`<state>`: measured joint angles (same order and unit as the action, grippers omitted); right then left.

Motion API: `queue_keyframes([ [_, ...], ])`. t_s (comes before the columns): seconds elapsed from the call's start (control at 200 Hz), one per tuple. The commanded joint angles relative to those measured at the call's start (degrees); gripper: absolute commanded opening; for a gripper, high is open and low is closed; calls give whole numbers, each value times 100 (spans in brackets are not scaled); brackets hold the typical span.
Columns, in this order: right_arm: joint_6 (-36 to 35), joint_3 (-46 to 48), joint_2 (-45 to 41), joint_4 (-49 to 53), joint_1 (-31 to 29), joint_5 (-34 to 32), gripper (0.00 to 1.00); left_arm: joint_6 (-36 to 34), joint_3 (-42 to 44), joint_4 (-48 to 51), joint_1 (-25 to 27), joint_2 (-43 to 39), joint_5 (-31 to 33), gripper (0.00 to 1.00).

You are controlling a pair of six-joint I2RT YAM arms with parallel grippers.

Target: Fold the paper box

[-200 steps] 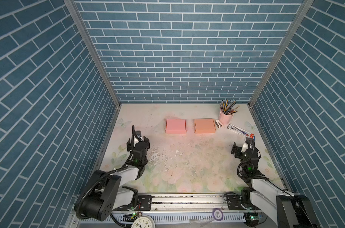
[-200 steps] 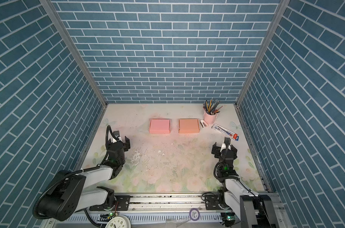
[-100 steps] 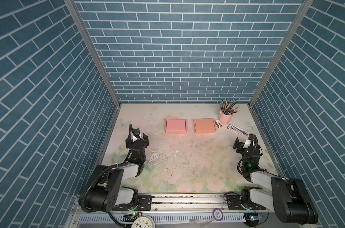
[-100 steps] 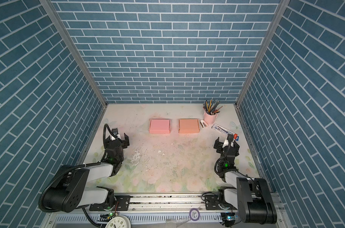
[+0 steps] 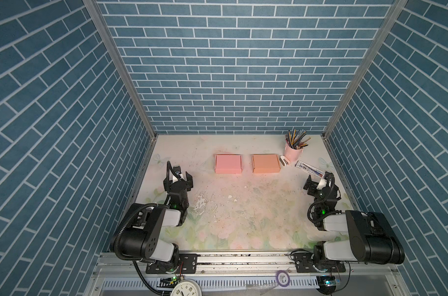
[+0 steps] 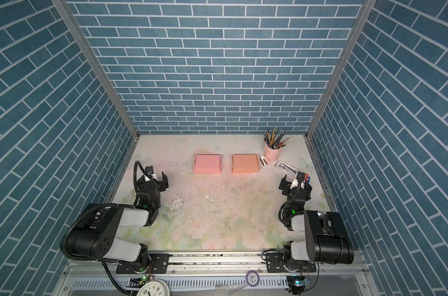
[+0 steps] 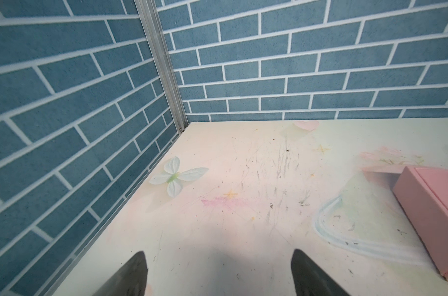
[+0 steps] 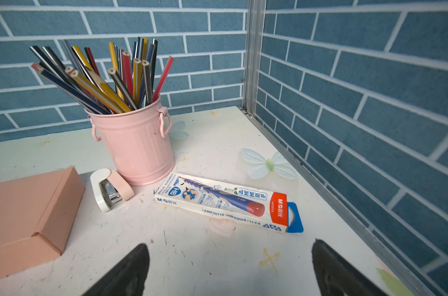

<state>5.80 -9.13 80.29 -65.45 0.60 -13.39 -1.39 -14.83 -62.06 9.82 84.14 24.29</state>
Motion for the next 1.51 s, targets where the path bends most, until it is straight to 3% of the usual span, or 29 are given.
queue_keyframes([
  [0.0, 71, -251, 115, -165, 53, 224, 98, 15, -81, -248, -94, 0, -208, 88],
  [0.165, 67, -300, 146, -75, 67, 319, 98, 159, 70, -506, -306, 88, -581, 88],
  [0.22, 18, -338, 213, -72, 78, 481, 98, 144, 171, -991, -326, 318, -607, 88],
  [0.255, -12, -353, 305, -92, 95, 575, 98, 174, 129, -715, -342, 256, -633, 88],
  [0.355, -104, -126, 772, -1128, 96, 553, 99, 203, 96, -627, -395, 234, -738, 88],
  [0.46, 3, -379, 518, -201, 91, 495, 98, 268, 51, -567, -494, 231, -863, 88],
  [1.5, -141, -370, 690, -509, 82, 627, 98, 253, 71, -598, -483, 234, -865, 88],
])
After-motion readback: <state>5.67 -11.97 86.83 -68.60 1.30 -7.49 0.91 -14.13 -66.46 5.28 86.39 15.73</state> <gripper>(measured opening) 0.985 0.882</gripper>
